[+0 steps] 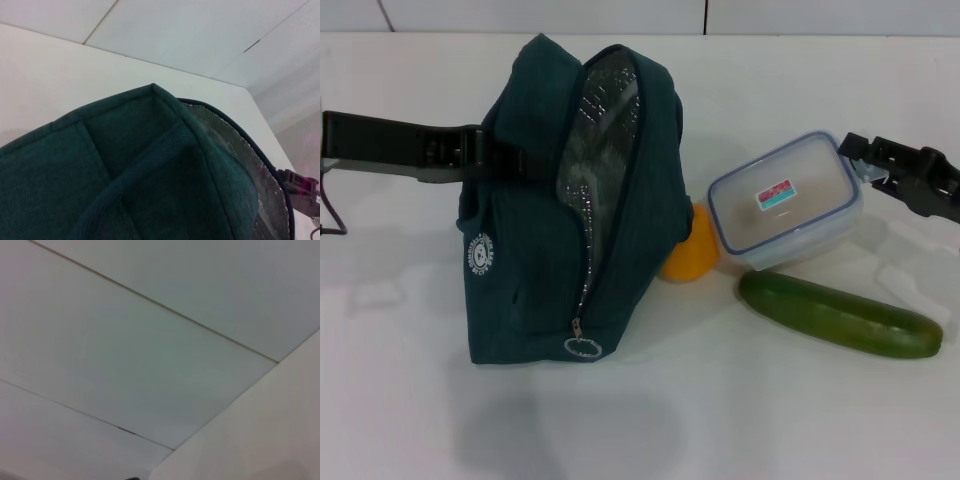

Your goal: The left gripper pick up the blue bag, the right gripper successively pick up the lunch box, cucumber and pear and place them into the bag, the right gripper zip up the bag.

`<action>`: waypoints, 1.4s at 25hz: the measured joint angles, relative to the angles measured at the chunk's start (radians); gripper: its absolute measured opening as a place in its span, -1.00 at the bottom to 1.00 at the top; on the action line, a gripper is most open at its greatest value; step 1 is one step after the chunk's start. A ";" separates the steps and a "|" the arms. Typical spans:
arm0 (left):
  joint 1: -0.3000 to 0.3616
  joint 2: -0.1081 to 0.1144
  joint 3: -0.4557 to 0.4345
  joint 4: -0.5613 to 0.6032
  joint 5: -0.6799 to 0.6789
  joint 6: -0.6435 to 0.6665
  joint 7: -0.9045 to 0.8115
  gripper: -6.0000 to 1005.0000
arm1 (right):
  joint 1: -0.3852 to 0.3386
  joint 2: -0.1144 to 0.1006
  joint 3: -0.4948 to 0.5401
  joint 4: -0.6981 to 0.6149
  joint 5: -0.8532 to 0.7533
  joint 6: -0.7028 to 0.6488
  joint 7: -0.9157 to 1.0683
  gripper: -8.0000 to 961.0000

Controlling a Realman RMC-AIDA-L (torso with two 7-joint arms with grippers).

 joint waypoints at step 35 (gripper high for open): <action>-0.008 0.001 -0.009 -0.030 -0.002 -0.009 0.015 -0.91 | -0.052 0.018 0.008 0.034 0.154 -0.023 0.059 -0.77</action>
